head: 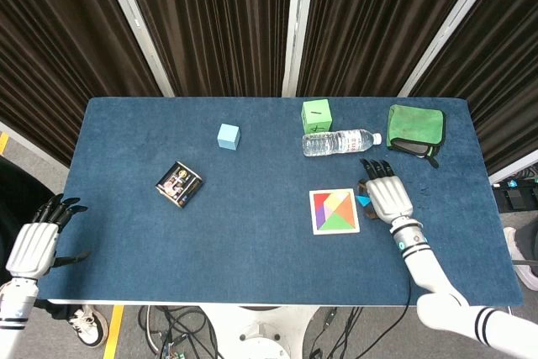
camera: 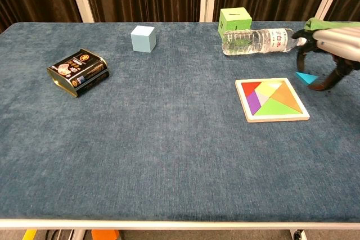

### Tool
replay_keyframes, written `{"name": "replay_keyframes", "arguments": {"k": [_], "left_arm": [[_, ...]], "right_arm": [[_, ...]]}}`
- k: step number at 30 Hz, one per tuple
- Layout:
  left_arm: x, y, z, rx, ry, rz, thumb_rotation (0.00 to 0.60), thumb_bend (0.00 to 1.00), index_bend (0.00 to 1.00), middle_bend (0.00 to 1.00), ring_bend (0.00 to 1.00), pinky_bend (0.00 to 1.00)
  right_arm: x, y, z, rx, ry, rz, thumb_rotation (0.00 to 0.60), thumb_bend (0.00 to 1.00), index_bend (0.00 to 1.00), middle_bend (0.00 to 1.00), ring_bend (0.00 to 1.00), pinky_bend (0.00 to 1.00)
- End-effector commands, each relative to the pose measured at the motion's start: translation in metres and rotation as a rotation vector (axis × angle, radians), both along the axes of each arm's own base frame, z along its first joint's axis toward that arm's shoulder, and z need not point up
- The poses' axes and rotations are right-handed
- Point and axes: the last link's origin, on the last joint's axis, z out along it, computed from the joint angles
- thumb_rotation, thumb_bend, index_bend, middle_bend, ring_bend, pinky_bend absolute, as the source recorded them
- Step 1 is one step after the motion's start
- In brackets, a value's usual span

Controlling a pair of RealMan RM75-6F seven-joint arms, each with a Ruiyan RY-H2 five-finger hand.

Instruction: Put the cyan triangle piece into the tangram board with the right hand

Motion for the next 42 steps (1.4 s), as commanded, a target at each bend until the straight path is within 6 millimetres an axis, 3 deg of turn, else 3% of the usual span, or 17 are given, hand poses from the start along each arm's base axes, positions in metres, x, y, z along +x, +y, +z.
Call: {"name": "replay_keyframes", "arguments": {"k": [1, 16, 42], "left_arm": [[0.000, 0.000, 0.000, 0.000, 0.001, 0.000, 0.600, 0.07, 0.25, 0.15, 0.04, 0.15], [-0.002, 0.000, 0.000, 0.003, 0.004, 0.007, 0.600, 0.07, 0.26, 0.15, 0.04, 0.15], [-0.004, 0.000, 0.001, 0.002, 0.004, 0.014, 0.600, 0.07, 0.26, 0.15, 0.04, 0.15]], "right_arm": [[0.006, -0.018, 0.000, 0.028, 0.029, 0.039, 0.600, 0.20, 0.53, 0.00, 0.00, 0.00], [0.020, -0.034, -0.023, 0.161, 0.063, 0.132, 0.600, 0.21, 0.54, 0.00, 0.00, 0.00], [0.020, -0.040, -0.026, 0.178, 0.079, 0.140, 0.600, 0.21, 0.53, 0.00, 0.00, 0.00]]}}
